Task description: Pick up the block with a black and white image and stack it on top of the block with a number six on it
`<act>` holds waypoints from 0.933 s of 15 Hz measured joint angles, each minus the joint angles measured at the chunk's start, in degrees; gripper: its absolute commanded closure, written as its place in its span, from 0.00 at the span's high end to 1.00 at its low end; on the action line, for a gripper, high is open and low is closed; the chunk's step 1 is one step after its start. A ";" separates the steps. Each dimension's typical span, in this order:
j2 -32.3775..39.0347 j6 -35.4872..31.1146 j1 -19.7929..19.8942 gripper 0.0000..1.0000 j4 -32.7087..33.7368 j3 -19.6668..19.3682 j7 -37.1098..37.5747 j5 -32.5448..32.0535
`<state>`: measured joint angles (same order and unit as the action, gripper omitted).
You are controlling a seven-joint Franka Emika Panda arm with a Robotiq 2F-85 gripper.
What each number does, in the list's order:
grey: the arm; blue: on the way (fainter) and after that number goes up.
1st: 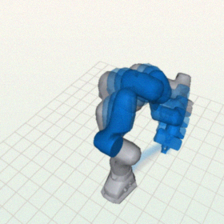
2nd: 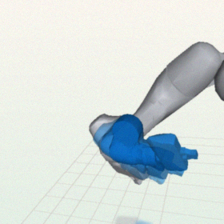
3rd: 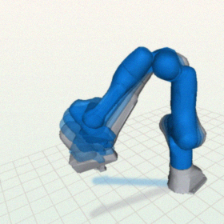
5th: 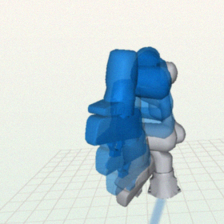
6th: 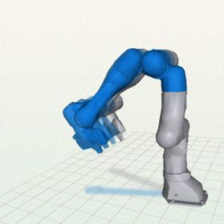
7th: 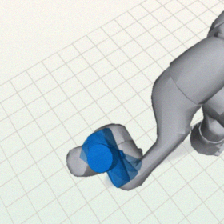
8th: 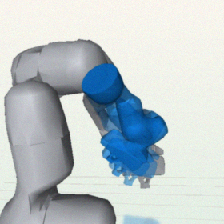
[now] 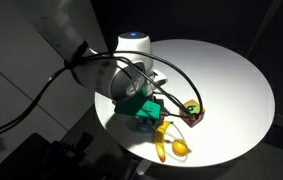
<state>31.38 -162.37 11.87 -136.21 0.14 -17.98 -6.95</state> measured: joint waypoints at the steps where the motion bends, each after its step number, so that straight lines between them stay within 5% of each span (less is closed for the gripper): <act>1: -0.81 1.21 -0.15 0.08 0.02 -0.07 0.34 0.00; 14: -7.51 14.19 -5.75 0.10 5.02 -5.83 12.09 0.01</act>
<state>23.86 -148.18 6.13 -131.19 -5.69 -5.89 -6.94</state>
